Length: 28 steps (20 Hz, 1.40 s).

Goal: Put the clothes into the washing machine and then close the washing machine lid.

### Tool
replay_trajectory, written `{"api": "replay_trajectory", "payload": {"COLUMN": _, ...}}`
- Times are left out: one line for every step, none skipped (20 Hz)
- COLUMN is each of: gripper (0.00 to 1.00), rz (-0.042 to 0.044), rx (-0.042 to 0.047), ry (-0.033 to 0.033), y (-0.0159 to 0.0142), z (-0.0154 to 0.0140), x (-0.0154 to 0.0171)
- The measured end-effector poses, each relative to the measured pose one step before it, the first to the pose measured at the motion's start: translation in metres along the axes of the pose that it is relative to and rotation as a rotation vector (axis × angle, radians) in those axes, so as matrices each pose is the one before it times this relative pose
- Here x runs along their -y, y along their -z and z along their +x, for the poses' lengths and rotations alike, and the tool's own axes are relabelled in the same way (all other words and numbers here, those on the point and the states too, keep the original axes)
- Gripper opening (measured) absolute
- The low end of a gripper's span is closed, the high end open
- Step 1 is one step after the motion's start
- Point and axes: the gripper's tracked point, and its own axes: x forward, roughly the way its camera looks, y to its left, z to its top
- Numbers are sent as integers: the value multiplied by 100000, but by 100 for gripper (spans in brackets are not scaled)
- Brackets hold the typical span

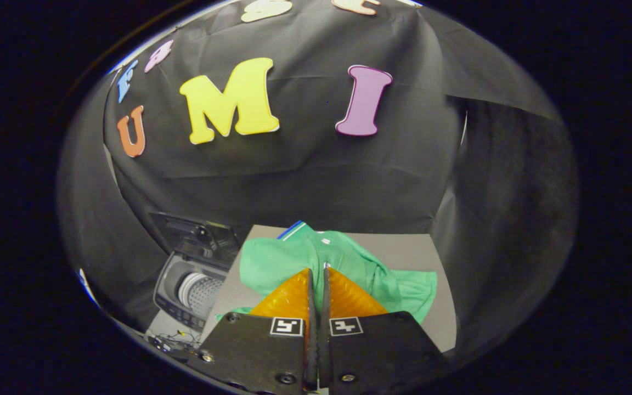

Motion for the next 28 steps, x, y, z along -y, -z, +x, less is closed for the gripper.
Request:
{"api": "replay_trajectory", "payload": {"gripper": 5, "rz": 905, "rx": 98, "ry": -1286, "y": -333, "z": -349, "x": -500}}
{"api": "replay_trajectory", "payload": {"gripper": 5, "rz": 554, "rx": 336, "ry": -909, "y": -285, "z": -209, "x": -427}}
{"api": "replay_trajectory", "payload": {"gripper": 5, "rz": 165, "rx": 367, "ry": -556, "y": -354, "z": -251, "x": -448}}
{"api": "replay_trajectory", "payload": {"gripper": 5, "rz": -7, "rx": 713, "ry": -925, "y": -280, "z": -222, "x": -562}}
{"api": "replay_trajectory", "payload": {"gripper": 5, "rz": -61, "rx": 887, "ry": -1068, "y": -519, "z": -262, "x": -709}}
{"api": "replay_trajectory", "payload": {"gripper": 5, "rz": -109, "rx": 837, "ry": -1104, "y": -398, "z": -194, "x": -657}}
{"api": "replay_trajectory", "payload": {"gripper": 5, "rz": 43, "rx": 1087, "ry": -1427, "y": -614, "z": -171, "x": -848}}
{"api": "replay_trajectory", "payload": {"gripper": 5, "rz": 141, "rx": 859, "ry": -1625, "y": -471, "z": -169, "x": -919}}
{"api": "replay_trajectory", "payload": {"gripper": 5, "rz": 131, "rx": 632, "ry": -1782, "y": -504, "z": -55, "x": -999}}
{"api": "replay_trajectory", "payload": {"gripper": 5, "rz": 37, "rx": 718, "ry": -1810, "y": -461, "z": 150, "x": -1058}}
{"api": "replay_trajectory", "payload": {"gripper": 5, "rz": -223, "rx": 350, "ry": -1841, "y": -509, "z": 82, "x": -1029}}
{"api": "replay_trajectory", "payload": {"gripper": 5, "rz": -314, "rx": 538, "ry": -1940, "y": -325, "z": 101, "x": -1096}}
{"api": "replay_trajectory", "payload": {"gripper": 4, "rz": -361, "rx": 91, "ry": -1767, "y": -405, "z": 281, "x": -1192}}
{"api": "replay_trajectory", "payload": {"gripper": 5, "rz": -446, "rx": 190, "ry": -1998, "y": -187, "z": 320, "x": -1234}}
{"api": "replay_trajectory", "payload": {"gripper": 4, "rz": -125, "rx": -94, "ry": -1480, "y": -291, "z": 416, "x": -1278}}
{"api": "replay_trajectory", "payload": {"gripper": 5, "rz": -326, "rx": 125, "ry": -1958, "y": -300, "z": 358, "x": -1299}}
{"api": "replay_trajectory", "payload": {"gripper": 4, "rz": -29, "rx": 149, "ry": -2216, "y": -255, "z": 592, "x": -1492}}
{"api": "replay_trajectory", "payload": {"gripper": 5, "rz": -128, "rx": -45, "ry": -2326, "y": -142, "z": 444, "x": -1415}}
{"api": "replay_trajectory", "payload": {"gripper": 5, "rz": -453, "rx": -168, "ry": -2113, "y": -224, "z": 632, "x": -1300}}
{"api": "replay_trajectory", "payload": {"gripper": 5, "rz": -531, "rx": -94, "ry": -1898, "y": -206, "z": 562, "x": -1276}}
{"api": "replay_trajectory", "payload": {"gripper": 4, "rz": -572, "rx": -159, "ry": -2042, "y": -229, "z": 487, "x": -1339}}
{"api": "replay_trajectory", "payload": {"gripper": 4, "rz": -256, "rx": -48, "ry": -1883, "y": -178, "z": 345, "x": -1163}}
{"api": "replay_trajectory", "payload": {"gripper": 4, "rz": -89, "rx": -285, "ry": -2011, "y": -154, "z": 372, "x": -1157}}
{"api": "replay_trajectory", "payload": {"gripper": 4, "rz": -172, "rx": -259, "ry": -1703, "y": -8, "z": 573, "x": -1152}}
{"api": "replay_trajectory", "payload": {"gripper": 4, "rz": -449, "rx": -252, "ry": -1316, "y": -140, "z": 707, "x": -1083}}
{"api": "replay_trajectory", "payload": {"gripper": 4, "rz": -533, "rx": -230, "ry": -1262, "y": 26, "z": 805, "x": -959}}
{"api": "replay_trajectory", "payload": {"gripper": 4, "rz": -510, "rx": -383, "ry": -1428, "y": 15, "z": 765, "x": -984}}
{"api": "replay_trajectory", "payload": {"gripper": 5, "rz": -582, "rx": -506, "ry": -1458, "y": 221, "z": 628, "x": -1112}}
